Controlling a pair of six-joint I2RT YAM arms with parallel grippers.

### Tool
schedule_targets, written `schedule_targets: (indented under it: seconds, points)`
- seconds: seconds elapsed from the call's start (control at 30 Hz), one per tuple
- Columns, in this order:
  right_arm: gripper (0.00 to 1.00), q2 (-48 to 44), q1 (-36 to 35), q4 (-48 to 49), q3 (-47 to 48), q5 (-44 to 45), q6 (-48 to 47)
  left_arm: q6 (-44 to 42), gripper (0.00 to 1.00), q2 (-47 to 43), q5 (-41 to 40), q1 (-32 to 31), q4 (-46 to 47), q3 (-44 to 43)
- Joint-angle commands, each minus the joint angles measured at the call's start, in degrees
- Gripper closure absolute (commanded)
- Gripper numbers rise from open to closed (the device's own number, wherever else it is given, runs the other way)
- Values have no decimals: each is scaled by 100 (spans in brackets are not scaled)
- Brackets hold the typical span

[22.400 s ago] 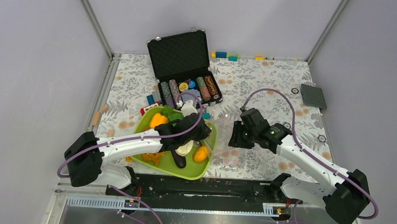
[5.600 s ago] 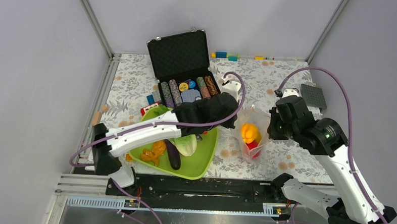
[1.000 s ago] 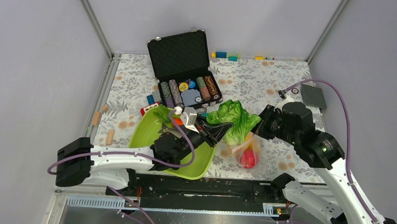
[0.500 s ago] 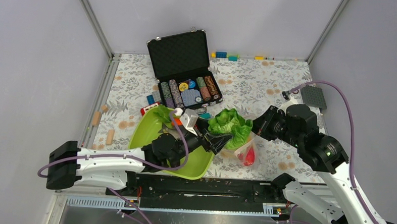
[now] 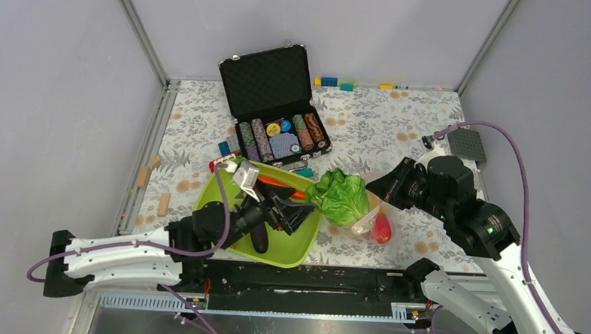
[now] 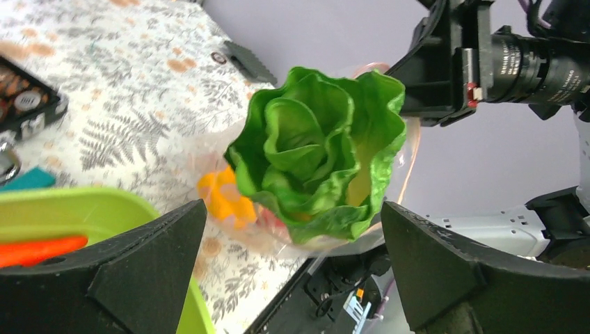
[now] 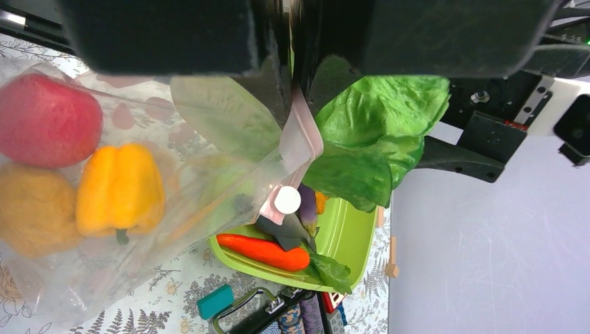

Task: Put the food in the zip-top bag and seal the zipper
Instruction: Place the fake vegetable in the zipper food storage bag, then adjust the zipper food storage bag at the center of the board.

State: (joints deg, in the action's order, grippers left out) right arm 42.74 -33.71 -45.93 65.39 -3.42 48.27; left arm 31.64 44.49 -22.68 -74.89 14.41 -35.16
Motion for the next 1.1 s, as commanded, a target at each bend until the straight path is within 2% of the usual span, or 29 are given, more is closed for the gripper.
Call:
schedule_targets:
  seconds: [0.0,0.1,0.2,0.4,0.57,0.67,0.8,1.07]
  points:
    - [91,-69,43,424,106,114,89,809,1,-790,-393,-17,-780,472]
    - [91,-64,41,467,61,82,91,1020,1,-1340,-314,-17,-615,887]
    - [92,-66,42,584,-19,-43,133,1144,1,-1460,-335,-17,-606,1074]
    - [92,-18,43,659,72,-199,170,2007,1,-972,-1558,-3,-1814,691]
    - [93,-5,41,692,94,-344,249,1946,1,-454,-1482,62,-1950,470]
    - [93,-32,41,770,42,-397,328,1764,1,-194,-883,67,-1423,499]
    - [93,-55,41,909,-101,-551,454,1631,1,239,-96,70,-94,617]
    - [93,52,43,941,-209,-998,426,1155,1,988,270,80,393,-185]
